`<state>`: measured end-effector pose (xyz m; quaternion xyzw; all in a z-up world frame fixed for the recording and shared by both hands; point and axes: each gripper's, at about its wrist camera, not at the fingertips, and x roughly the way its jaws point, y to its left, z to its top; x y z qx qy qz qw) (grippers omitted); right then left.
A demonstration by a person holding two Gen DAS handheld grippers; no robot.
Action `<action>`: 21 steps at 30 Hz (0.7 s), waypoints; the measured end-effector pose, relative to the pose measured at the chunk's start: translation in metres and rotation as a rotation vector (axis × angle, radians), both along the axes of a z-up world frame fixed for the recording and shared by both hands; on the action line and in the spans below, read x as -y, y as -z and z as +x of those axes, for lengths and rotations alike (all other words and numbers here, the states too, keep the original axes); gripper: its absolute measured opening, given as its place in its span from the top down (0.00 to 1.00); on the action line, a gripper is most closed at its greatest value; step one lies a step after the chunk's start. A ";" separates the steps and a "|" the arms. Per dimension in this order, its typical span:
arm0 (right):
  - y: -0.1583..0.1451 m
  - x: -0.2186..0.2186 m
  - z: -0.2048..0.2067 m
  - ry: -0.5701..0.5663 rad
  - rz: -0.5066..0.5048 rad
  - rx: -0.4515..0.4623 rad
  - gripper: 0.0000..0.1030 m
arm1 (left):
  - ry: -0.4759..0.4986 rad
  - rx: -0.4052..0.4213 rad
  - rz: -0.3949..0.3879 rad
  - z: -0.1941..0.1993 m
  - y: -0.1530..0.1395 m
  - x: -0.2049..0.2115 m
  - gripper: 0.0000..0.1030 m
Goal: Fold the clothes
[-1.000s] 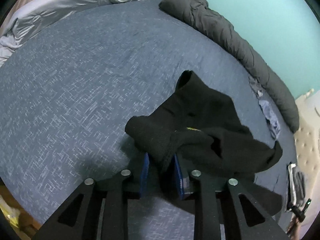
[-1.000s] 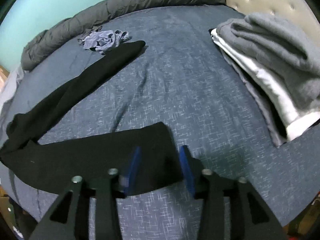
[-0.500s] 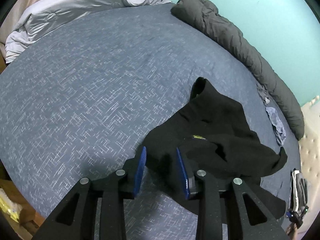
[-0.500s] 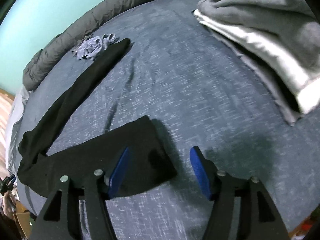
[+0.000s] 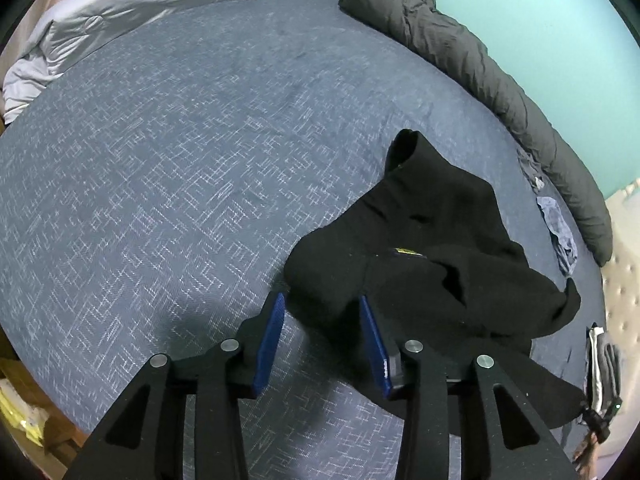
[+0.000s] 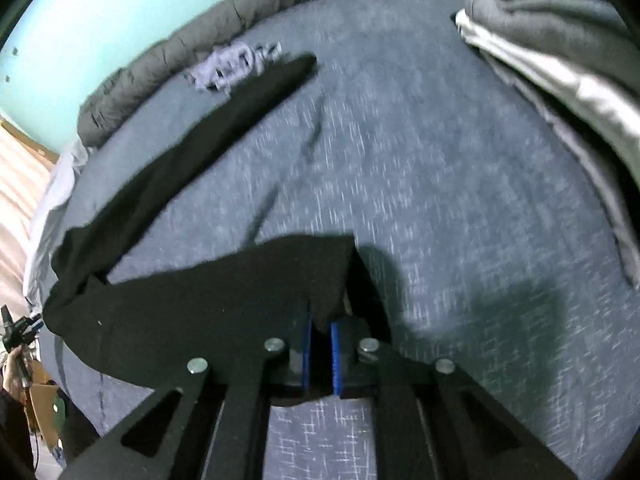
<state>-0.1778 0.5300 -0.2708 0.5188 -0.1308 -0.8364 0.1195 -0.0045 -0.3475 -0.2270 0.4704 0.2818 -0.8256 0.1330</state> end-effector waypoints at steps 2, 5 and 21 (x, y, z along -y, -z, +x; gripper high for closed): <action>-0.016 -0.006 -0.001 0.025 0.012 -0.048 0.94 | 0.001 -0.001 -0.002 0.000 -0.001 -0.001 0.58; -0.043 -0.016 -0.003 0.080 0.036 -0.130 0.94 | 0.013 -0.005 -0.010 -0.001 -0.001 -0.003 0.58; -0.050 -0.019 -0.019 0.107 0.186 -0.097 0.94 | 0.101 0.038 0.025 0.002 0.030 -0.025 0.42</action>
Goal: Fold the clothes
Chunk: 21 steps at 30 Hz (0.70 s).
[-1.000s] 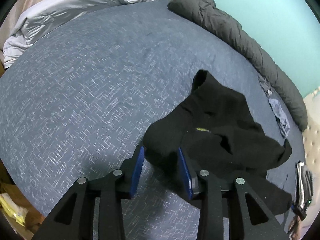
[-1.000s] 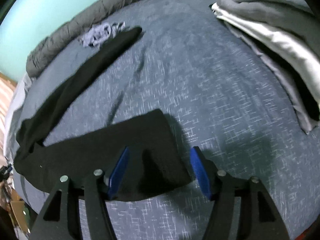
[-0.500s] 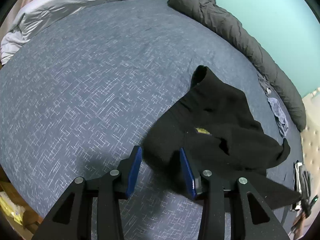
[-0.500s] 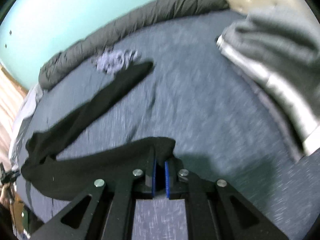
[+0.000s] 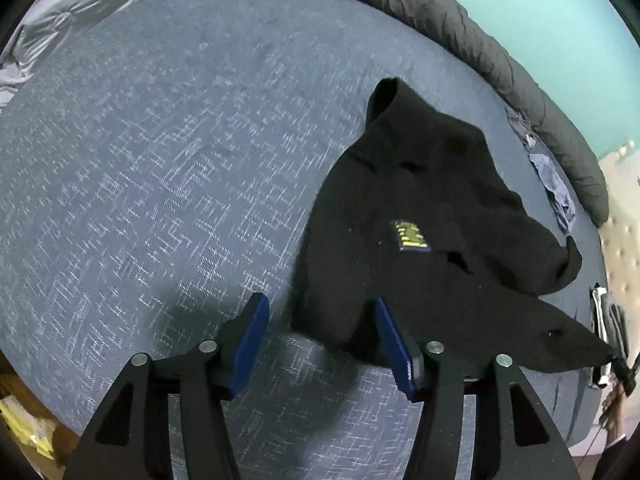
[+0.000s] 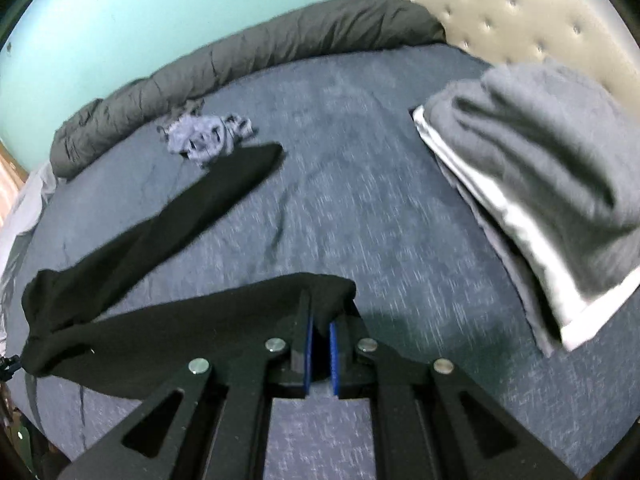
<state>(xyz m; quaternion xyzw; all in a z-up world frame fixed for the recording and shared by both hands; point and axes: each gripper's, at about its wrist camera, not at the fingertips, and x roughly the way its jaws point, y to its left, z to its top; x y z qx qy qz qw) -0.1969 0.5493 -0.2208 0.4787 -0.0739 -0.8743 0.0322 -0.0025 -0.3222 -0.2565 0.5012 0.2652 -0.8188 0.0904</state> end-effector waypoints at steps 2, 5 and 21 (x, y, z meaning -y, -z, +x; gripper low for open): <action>0.007 -0.007 0.005 0.006 0.009 0.024 0.93 | -0.002 -0.004 -0.001 -0.001 0.001 0.001 0.42; 0.019 -0.010 0.005 0.002 0.019 0.088 0.84 | 0.004 -0.027 -0.011 -0.011 -0.007 0.003 0.42; -0.001 0.060 -0.092 -0.032 -0.102 -0.006 0.41 | 0.024 -0.098 -0.034 -0.127 -0.025 0.017 0.35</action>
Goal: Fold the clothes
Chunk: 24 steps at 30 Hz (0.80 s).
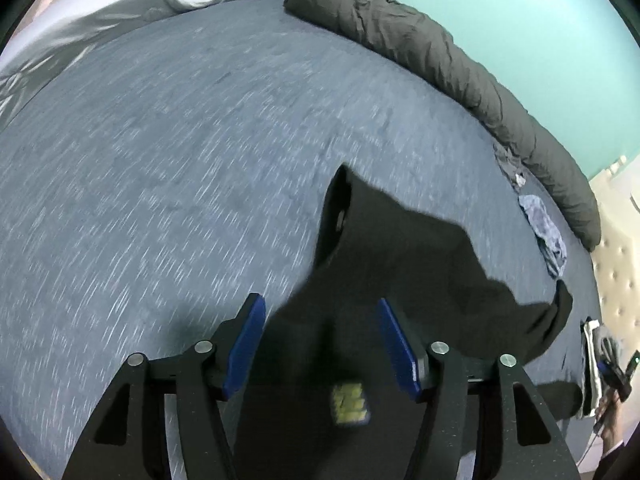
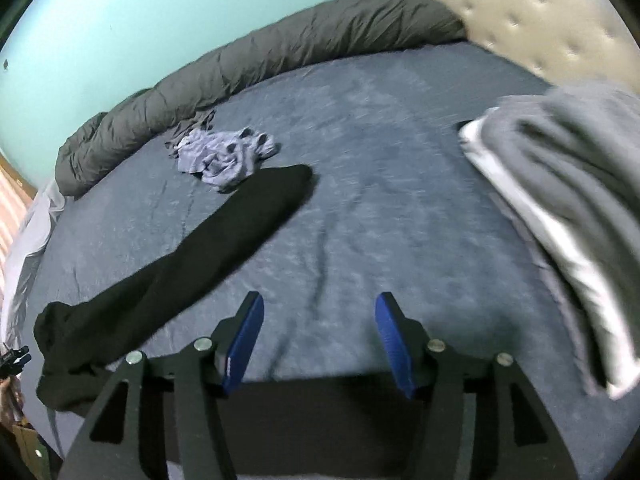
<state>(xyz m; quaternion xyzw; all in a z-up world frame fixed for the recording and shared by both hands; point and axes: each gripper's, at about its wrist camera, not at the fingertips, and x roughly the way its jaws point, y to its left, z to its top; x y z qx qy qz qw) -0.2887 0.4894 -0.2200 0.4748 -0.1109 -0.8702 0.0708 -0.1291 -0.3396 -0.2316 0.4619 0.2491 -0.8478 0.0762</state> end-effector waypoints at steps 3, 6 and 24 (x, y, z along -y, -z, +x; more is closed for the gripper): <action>0.009 0.029 -0.033 -0.030 -0.024 0.019 0.37 | 0.011 0.001 -0.011 -0.019 0.002 0.003 0.35; 0.019 0.061 -0.065 -0.055 -0.030 0.038 0.37 | 0.018 -0.007 -0.013 -0.037 0.002 0.007 0.35; 0.093 0.195 -0.158 -0.203 0.151 0.176 0.87 | 0.054 0.016 -0.020 -0.088 0.023 0.002 0.35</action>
